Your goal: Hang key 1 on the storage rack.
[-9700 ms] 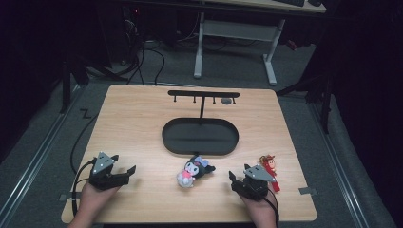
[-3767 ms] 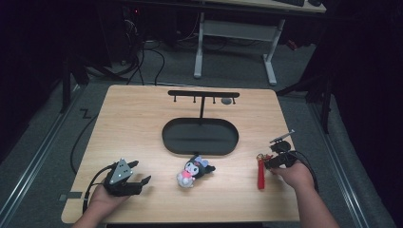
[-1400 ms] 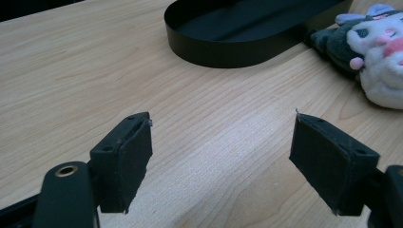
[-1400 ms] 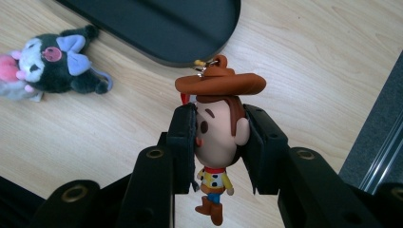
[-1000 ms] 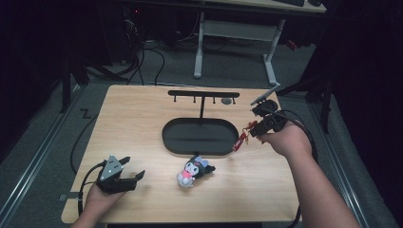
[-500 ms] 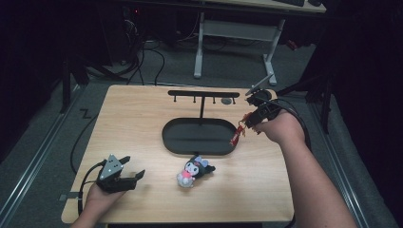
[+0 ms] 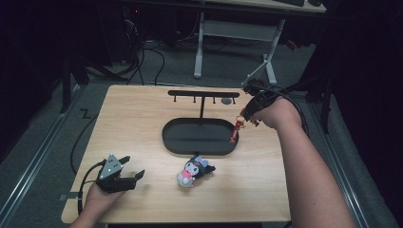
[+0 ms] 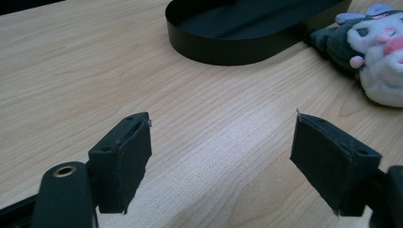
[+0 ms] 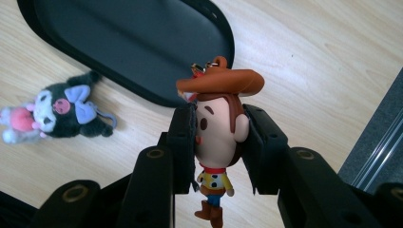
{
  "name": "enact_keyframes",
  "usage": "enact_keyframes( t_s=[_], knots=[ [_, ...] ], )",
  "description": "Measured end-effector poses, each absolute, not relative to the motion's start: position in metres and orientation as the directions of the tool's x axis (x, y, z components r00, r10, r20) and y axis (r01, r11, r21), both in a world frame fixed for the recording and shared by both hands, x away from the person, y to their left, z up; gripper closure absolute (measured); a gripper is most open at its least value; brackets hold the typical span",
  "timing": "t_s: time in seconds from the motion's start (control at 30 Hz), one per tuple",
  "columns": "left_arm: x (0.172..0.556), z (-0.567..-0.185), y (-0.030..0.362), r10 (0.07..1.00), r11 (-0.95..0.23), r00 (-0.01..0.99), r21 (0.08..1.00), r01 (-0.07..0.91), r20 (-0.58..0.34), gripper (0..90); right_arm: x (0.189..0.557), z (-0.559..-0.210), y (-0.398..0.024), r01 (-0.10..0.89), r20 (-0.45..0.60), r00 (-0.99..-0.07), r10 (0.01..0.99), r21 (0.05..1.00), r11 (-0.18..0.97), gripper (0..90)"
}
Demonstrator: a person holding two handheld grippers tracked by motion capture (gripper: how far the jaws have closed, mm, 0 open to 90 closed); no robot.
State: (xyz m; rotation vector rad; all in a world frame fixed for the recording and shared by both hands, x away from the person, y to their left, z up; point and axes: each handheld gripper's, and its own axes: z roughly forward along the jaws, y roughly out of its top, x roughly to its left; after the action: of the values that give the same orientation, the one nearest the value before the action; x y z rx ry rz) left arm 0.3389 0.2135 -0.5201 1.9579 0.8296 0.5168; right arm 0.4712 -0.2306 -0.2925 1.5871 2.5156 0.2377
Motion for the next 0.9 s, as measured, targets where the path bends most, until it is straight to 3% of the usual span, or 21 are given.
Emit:
enact_keyframes(
  t_s=[0.9],
  knots=[
    [0.339,-0.52,0.213,0.72,-0.361,0.694,0.869,0.338,0.028,21.6,0.51,-0.28,-0.215,0.873,-0.075,-0.387,0.919,0.292,0.392,66.9]
  ],
)
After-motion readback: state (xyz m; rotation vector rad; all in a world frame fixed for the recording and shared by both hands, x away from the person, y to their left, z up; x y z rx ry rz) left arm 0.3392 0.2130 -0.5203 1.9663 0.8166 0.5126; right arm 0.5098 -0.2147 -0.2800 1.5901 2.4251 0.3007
